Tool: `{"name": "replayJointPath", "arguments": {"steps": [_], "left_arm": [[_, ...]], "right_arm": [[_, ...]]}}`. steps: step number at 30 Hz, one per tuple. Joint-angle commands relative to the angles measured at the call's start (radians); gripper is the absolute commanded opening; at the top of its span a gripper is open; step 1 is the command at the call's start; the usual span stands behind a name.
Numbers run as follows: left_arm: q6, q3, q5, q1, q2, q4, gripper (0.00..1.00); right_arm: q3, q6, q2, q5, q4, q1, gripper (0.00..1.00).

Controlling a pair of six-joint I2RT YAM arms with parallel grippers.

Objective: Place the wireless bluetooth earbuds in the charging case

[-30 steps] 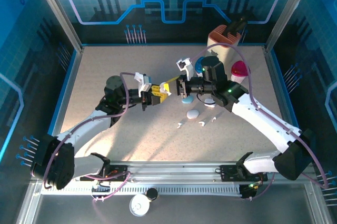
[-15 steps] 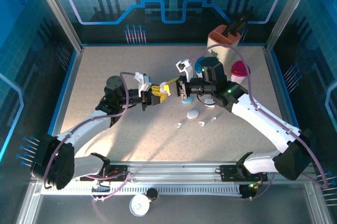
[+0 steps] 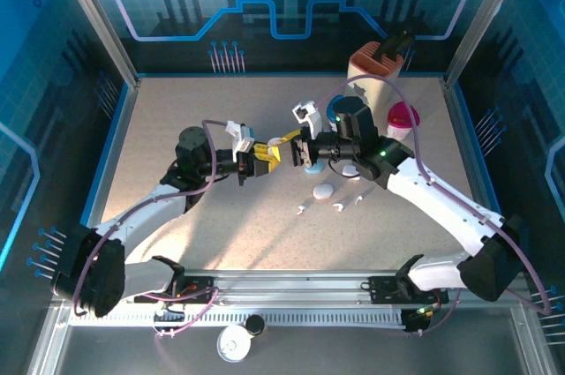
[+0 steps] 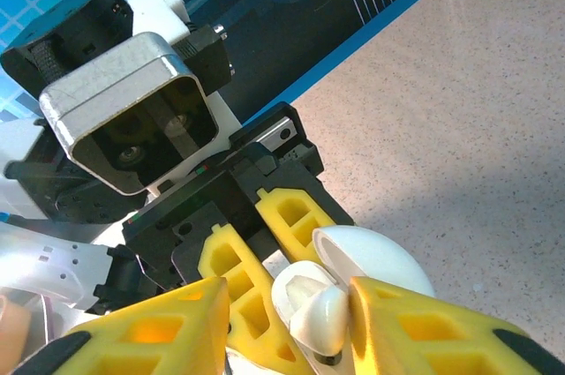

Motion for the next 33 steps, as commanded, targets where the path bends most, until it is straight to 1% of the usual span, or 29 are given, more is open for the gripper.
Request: {"name": "replayJointPath", "arguments": {"steps": [1,5,8,12,14,16,20,23,27,29,33], "left_arm": [[-0.004,0.031,0.032,-0.007,-0.001,0.065,0.05],[-0.005,0.03,0.03,-0.007,0.003,0.074,0.05],[-0.009,0.03,0.032,-0.007,0.004,0.077,0.05],[-0.006,0.028,0.029,-0.007,0.005,0.078,0.05],[-0.007,0.029,0.029,-0.007,0.006,0.078,0.05],[-0.007,0.03,0.03,-0.006,0.006,0.077,0.05],[-0.007,0.032,0.032,-0.007,0.007,0.077,0.05],[-0.004,0.033,0.035,-0.006,0.006,0.074,0.05],[0.004,0.033,0.043,-0.006,0.006,0.062,0.05],[0.007,0.033,0.044,-0.007,0.004,0.058,0.05],[0.01,0.034,0.042,-0.006,0.002,0.058,0.05]], "right_arm": [[0.013,0.043,-0.029,0.025,-0.007,-0.02,0.44],[0.006,0.068,-0.051,0.045,-0.007,-0.03,0.51],[0.001,0.079,-0.056,0.052,-0.009,-0.03,0.52],[-0.002,0.078,-0.053,0.047,-0.034,-0.03,0.33],[0.003,0.065,-0.047,0.05,-0.054,-0.029,0.21],[0.008,0.059,-0.04,0.048,-0.062,-0.027,0.14],[0.025,0.059,-0.02,0.036,-0.057,-0.021,0.07],[0.042,0.058,-0.002,0.028,-0.055,-0.016,0.06],[0.057,0.06,0.014,0.029,-0.051,-0.009,0.07],[0.061,0.065,0.02,0.029,-0.049,-0.008,0.1],[0.082,0.067,0.032,0.034,-0.07,-0.004,0.19]]}}
